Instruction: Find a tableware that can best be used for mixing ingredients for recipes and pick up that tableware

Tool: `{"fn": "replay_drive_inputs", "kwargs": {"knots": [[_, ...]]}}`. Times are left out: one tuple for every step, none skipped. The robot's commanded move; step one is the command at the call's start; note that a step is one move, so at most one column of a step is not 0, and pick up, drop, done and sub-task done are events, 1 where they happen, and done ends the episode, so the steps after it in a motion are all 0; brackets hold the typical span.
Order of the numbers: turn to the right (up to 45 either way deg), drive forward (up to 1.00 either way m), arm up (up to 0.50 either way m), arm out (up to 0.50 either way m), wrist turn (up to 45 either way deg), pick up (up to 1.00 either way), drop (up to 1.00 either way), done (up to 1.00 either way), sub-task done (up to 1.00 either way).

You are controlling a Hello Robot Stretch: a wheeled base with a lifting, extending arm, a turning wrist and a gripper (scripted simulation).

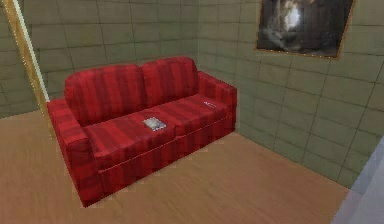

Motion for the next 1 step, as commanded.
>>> {"fn": "replay_drive_inputs", "kwargs": {"knots": [[0.0, 0.00, -0.30, 0.00, 0.0, 0.00, 0.00, 0.00, 0.00]]}}
